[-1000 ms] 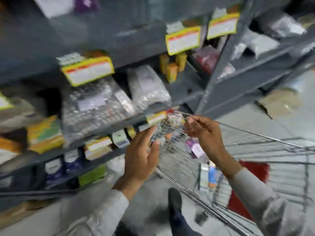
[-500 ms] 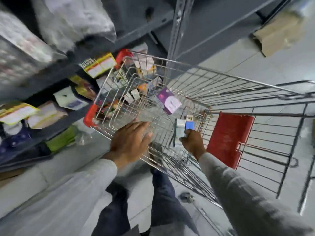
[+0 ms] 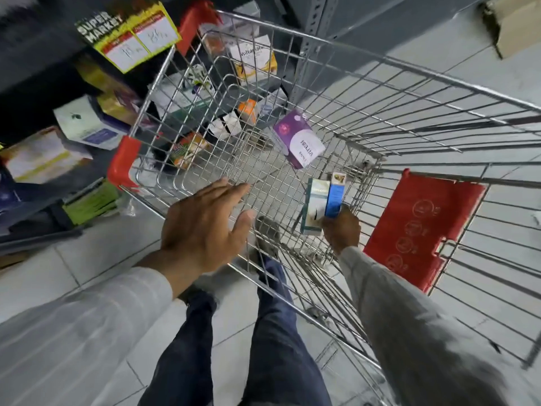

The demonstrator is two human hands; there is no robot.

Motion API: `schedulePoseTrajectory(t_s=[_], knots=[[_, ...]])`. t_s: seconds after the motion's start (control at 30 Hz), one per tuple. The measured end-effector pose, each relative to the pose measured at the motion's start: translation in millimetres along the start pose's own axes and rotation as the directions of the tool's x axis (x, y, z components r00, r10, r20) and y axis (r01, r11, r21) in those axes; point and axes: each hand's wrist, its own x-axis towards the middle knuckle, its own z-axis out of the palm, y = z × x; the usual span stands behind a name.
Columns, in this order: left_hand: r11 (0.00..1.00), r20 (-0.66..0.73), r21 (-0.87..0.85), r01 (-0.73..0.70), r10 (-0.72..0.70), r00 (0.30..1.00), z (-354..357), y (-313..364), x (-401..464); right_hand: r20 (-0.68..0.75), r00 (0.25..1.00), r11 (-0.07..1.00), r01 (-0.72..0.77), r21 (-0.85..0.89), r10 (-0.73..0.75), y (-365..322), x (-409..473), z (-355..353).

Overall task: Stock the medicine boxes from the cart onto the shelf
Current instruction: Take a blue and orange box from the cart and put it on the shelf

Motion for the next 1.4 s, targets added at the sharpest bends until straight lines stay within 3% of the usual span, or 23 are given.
schedulePoseTrajectory(t_s=[0.37, 0.57, 0.67, 0.73, 0.87, 1.03, 1.23, 1.3, 1.4], knots=[[1.0, -0.038, -0.006, -0.008, 0.008, 0.999, -3.1, 2.4, -4.6, -0.124, 0.992, 0.996, -0.025, -0.088, 0.014, -15.6, -29.6, -28.8], [0.993, 0.014, -0.108, -0.04, 0.042, 0.999, -14.2, 5.7, -11.0, -0.206, 0.951, 0.965, 0.195, -0.176, -0.229, -50.9, -95.2, -84.0], [0.98, -0.098, -0.192, -0.059, 0.041, 0.994, -41.5, 3.6, -27.3, -0.222, 0.899, 0.923, 0.347, -0.167, -0.378, -85.3, -144.0, -114.2], [0.972, -0.231, -0.217, -0.092, 0.04, 0.972, -70.3, -0.6, -45.7, -0.231, 0.824, 0.853, 0.476, -0.215, -0.518, -113.3, -181.2, -133.6], [0.952, -0.53, -0.236, -0.193, 0.04, 0.847, -149.3, -24.7, -99.0, -0.277, 0.571, 0.629, 0.747, -0.214, -0.773, -185.2, -271.2, -167.9], [0.967, -0.844, -0.105, -0.233, 0.037, 0.535, -261.7, -85.0, -180.6, -0.399, 0.213, 0.306, 0.934, -0.186, -0.892, -281.3, -375.2, -189.5], [0.999, -0.972, 0.042, 0.011, 0.039, 0.232, -374.5, -192.6, -274.4, -0.376, -0.057, 0.02, 0.98, -0.198, -0.925, -390.6, -484.8, -185.0], [0.992, -0.981, 0.016, 0.125, -0.009, 0.194, -401.6, -229.9, -299.1, -0.314, -0.133, -0.079, 0.98, -0.18, -0.94, -426.8, -513.7, -176.1], [0.954, -0.957, -0.107, 0.28, -0.175, 0.231, -428.3, -280.4, -324.9, -0.213, -0.218, -0.184, 0.968, -0.168, -0.952, -486.4, -548.2, -154.8]])
